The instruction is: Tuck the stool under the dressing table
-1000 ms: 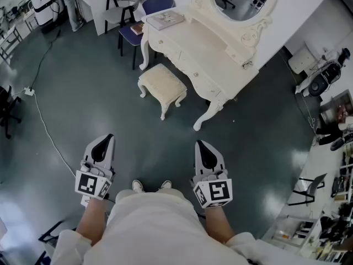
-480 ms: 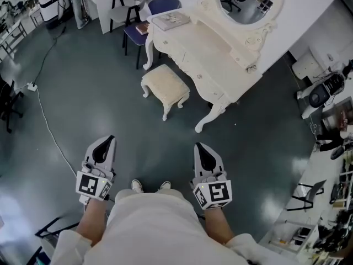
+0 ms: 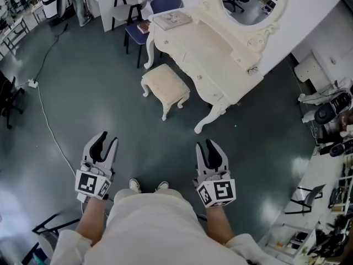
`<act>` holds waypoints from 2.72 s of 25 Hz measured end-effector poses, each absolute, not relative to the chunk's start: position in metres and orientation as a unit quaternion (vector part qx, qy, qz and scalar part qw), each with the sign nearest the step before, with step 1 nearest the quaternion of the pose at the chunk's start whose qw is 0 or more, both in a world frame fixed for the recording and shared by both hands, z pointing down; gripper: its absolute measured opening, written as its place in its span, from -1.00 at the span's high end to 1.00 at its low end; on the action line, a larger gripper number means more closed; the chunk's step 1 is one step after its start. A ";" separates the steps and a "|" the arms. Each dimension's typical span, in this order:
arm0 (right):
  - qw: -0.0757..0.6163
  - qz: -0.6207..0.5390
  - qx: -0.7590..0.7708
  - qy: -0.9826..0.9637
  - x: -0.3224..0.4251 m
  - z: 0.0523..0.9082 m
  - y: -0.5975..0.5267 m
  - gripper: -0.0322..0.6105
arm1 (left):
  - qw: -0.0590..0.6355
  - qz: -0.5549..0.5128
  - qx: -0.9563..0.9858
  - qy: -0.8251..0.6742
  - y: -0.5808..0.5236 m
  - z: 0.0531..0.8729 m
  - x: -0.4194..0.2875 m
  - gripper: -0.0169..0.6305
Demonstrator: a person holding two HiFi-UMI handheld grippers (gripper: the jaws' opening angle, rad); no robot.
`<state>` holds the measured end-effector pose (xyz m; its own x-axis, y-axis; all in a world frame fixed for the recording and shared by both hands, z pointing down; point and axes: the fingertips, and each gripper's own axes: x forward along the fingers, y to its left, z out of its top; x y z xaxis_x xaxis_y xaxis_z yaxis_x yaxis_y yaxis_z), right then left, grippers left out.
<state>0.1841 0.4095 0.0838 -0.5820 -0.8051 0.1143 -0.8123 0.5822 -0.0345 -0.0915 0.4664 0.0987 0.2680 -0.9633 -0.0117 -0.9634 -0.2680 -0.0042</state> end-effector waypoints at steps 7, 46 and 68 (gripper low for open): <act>0.044 0.056 0.444 -0.893 0.198 0.094 0.396 0.31 | -0.003 -0.008 -0.781 0.624 0.459 0.107 -0.086 0.27; 0.127 0.136 0.483 -0.856 0.103 0.194 0.193 0.35 | -0.078 -0.059 -0.837 0.539 0.195 0.200 -0.146 0.32; 0.258 0.196 0.477 -0.817 0.067 0.462 0.032 0.32 | -0.111 -0.118 -0.848 0.504 -0.040 0.439 -0.168 0.26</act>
<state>0.0669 0.0318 0.4622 -0.4129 -0.6779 0.6082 -0.8802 0.4686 -0.0753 -0.1678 -0.0399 0.4391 0.4639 -0.8293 0.3115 -0.8815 -0.4672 0.0690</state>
